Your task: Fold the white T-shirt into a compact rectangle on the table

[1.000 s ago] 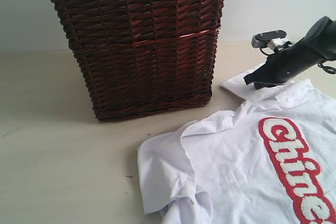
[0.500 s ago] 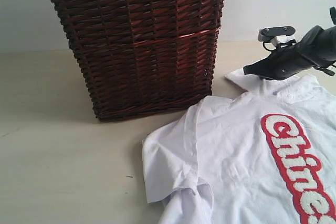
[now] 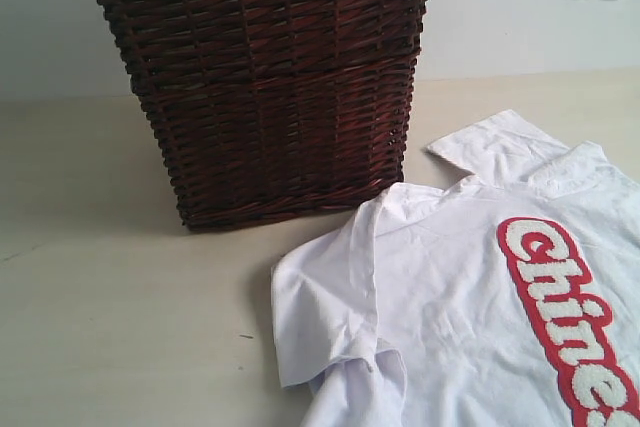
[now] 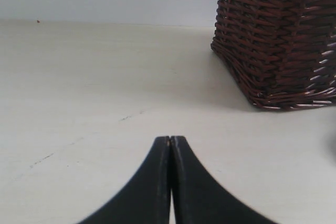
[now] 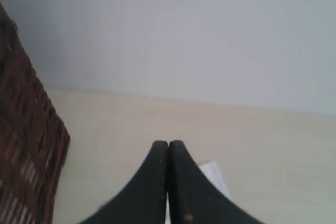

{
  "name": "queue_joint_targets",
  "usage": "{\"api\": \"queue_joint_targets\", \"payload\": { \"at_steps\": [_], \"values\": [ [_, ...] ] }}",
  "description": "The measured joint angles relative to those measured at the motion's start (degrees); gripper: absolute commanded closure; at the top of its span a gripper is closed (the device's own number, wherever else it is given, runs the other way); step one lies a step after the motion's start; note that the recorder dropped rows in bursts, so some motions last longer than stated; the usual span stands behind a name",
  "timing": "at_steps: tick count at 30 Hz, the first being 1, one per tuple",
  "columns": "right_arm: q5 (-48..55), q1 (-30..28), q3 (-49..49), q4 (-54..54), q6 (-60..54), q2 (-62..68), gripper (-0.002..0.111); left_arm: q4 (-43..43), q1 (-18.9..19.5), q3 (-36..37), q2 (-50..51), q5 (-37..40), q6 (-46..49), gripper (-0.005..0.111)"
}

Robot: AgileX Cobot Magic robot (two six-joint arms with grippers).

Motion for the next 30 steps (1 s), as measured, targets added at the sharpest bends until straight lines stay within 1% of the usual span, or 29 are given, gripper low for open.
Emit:
{"api": "queue_joint_targets", "payload": {
  "at_steps": [2, 5, 8, 10, 12, 15, 18, 22, 25, 30],
  "values": [
    [-3.55, 0.00, 5.77, 1.72, 0.20, -8.92, 0.108, 0.00, 0.00, 0.00, 0.00, 0.00, 0.00, 0.107],
    [-11.70, 0.00, 17.04, 4.35, 0.45, -24.28, 0.107, 0.00, 0.00, 0.00, 0.00, 0.00, 0.00, 0.107],
    [-18.03, 0.00, 29.41, 7.04, 0.81, -36.84, 0.099, 0.00, 0.00, 0.00, 0.00, 0.00, 0.00, 0.107],
    [-20.64, 0.00, 37.99, 7.94, 0.81, -45.11, 0.093, 0.00, 0.00, 0.00, 0.00, 0.00, 0.00, 0.107],
    [-22.89, 0.00, 47.50, 8.20, 0.81, -53.52, 0.090, 0.00, 0.00, 0.00, 0.00, 0.00, 0.00, 0.107],
    [-24.32, 0.00, 59.91, 5.28, -1.14, -66.34, 0.090, 0.00, 0.00, 0.00, 0.00, 0.00, 0.00, 0.107],
    [-24.04, 0.00, 68.17, -1.32, -4.01, -79.98, 0.090, 0.00, 0.00, 0.00, 0.00, 0.00, 0.00, 0.107],
    [-18.77, 0.00, 73.47, -4.52, -5.20, -94.44, 0.090, 0.00, 0.00, 0.00, 0.00, 0.00, 0.00, 0.107],
    [-16.35, 0.00, 74.00, -5.27, -5.00, -96.01, 0.090, 0.00, 0.00, 0.00, 0.00, 0.00, 0.00, 0.107],
    [-14.41, 0.00, 74.12, -5.41, -3.22, -93.88, 0.090, 0.00, 0.00, 0.00, 0.00, 0.00, 0.00, 0.107]
  ]
}}
